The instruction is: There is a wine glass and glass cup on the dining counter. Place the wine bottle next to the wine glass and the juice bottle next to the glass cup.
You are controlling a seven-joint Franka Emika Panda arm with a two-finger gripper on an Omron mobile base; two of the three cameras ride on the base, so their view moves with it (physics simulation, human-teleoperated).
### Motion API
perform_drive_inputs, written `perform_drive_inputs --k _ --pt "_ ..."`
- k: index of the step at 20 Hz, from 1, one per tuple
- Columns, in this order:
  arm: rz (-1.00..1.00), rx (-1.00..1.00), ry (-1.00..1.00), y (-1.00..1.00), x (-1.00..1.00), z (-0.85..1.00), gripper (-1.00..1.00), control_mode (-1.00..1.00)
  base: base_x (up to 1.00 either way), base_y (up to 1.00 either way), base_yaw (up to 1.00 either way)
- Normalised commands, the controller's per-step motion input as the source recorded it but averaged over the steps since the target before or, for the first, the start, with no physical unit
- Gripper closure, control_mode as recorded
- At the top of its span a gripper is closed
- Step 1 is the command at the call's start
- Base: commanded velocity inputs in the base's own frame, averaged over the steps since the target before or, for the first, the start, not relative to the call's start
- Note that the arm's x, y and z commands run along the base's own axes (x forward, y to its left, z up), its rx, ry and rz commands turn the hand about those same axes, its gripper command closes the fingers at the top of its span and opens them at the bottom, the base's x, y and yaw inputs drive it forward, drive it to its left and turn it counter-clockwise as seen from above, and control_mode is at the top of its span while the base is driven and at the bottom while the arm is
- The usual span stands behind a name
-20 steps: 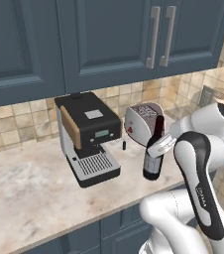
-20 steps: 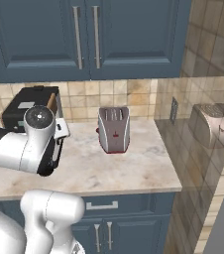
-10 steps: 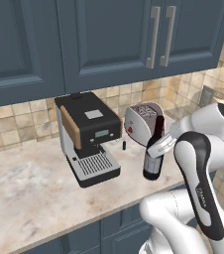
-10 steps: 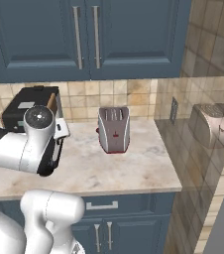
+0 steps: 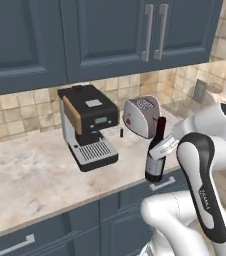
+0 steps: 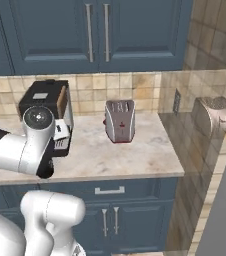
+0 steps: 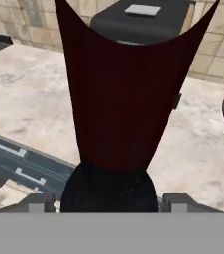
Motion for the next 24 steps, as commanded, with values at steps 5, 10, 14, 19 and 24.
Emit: perform_drive_inputs --k 5,10,14,19,24 --pt "0.0 0.0 0.0 0.0 0.0 0.0 1.0 1.0 -0.49 0.39 0.2" --pt "0.0 0.0 0.0 0.0 0.0 0.0 1.0 1.0 -0.21 0.54 0.64" --pt "0.0 0.0 0.0 0.0 0.0 0.0 1.0 1.0 -0.12 0.39 0.82" --pt "0.0 0.0 0.0 0.0 0.0 0.0 1.0 1.0 -0.1 0.36 0.83" --pt "0.0 0.0 0.0 0.0 0.0 0.0 1.0 1.0 -0.07 0.38 0.81"
